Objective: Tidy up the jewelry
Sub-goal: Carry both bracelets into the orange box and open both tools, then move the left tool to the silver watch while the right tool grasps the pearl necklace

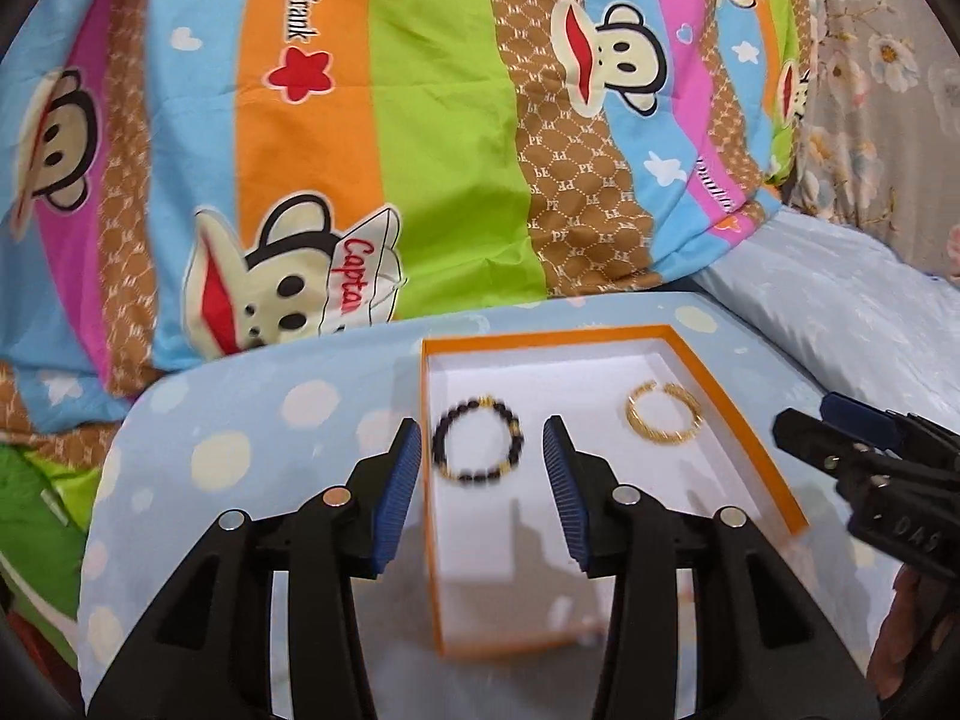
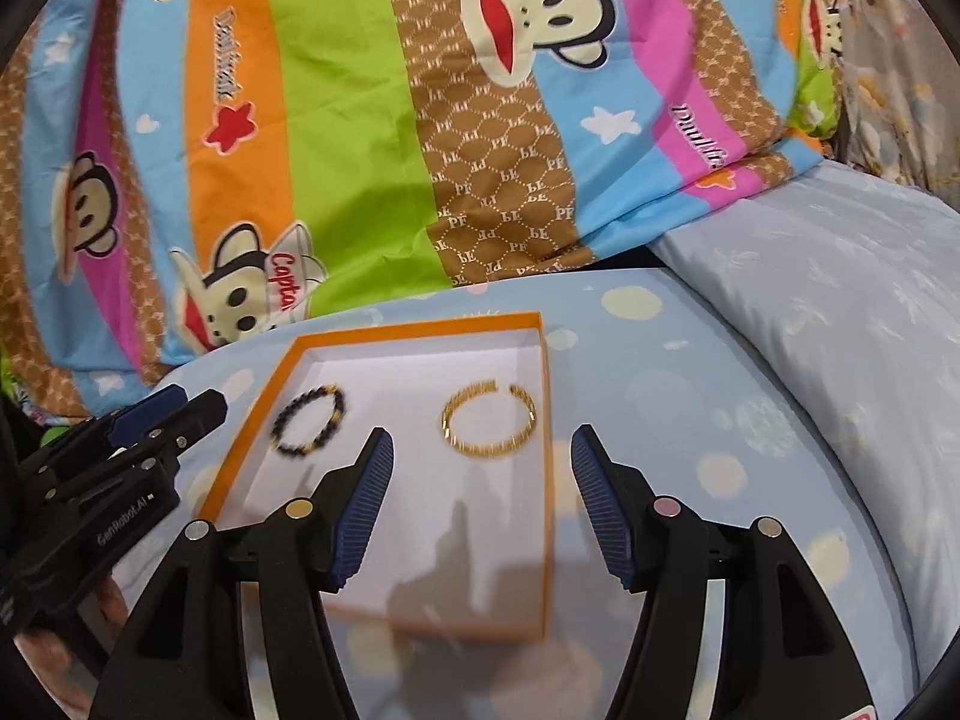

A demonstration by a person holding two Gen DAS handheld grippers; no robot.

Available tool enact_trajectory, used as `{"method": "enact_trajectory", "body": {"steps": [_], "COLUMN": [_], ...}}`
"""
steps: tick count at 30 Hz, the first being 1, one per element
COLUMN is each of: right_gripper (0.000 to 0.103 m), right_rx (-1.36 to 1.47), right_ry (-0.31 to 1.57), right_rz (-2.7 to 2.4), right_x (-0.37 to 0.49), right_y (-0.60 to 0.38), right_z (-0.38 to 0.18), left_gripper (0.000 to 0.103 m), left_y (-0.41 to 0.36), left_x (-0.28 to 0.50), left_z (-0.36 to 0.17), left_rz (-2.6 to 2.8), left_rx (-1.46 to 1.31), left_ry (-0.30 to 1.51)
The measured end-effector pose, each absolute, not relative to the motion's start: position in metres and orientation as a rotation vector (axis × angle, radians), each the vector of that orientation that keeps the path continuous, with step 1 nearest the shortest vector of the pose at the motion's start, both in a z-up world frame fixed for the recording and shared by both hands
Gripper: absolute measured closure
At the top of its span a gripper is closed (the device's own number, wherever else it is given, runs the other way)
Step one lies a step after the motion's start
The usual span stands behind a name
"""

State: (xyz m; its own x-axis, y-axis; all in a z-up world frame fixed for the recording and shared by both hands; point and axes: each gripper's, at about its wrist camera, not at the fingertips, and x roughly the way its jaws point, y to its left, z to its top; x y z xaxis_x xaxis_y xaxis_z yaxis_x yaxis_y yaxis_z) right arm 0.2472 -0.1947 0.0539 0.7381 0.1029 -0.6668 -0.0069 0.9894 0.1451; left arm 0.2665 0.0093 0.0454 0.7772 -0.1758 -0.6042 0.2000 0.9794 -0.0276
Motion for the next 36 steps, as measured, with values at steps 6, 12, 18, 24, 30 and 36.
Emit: {"method": "enact_trajectory", "body": {"steps": [6, 12, 18, 24, 30, 36], "right_gripper": [0.040, 0.041, 0.047, 0.047, 0.050, 0.074], "right_rx": [0.123, 0.141, 0.164, 0.195, 0.254, 0.247], "right_ry": [0.743, 0.810, 0.821, 0.818, 0.807, 0.875], "right_rz": [0.018, 0.030, 0.019, -0.010, -0.042, -0.055], "right_x": [0.143, 0.079, 0.060, 0.059, 0.068, 0.094], "right_y": [-0.193, -0.179, -0.178, -0.185, -0.197, -0.196], "right_z": [0.044, 0.012, 0.005, 0.004, 0.005, -0.004], "left_gripper": [0.060, 0.060, 0.054, 0.049, 0.049, 0.049], "left_y": [0.033, 0.040, 0.038, 0.051, 0.054, 0.054], "left_x": [0.189, 0.126, 0.094, 0.091, 0.095, 0.097], "left_z": [0.030, 0.009, 0.000, -0.003, -0.008, -0.010], "left_rz": [-0.205, -0.207, -0.210, -0.199, -0.206, -0.221], "left_rx": [0.025, 0.034, 0.041, -0.025, -0.048, -0.054], "left_ry": [0.704, 0.739, 0.737, 0.756, 0.792, 0.807]}}
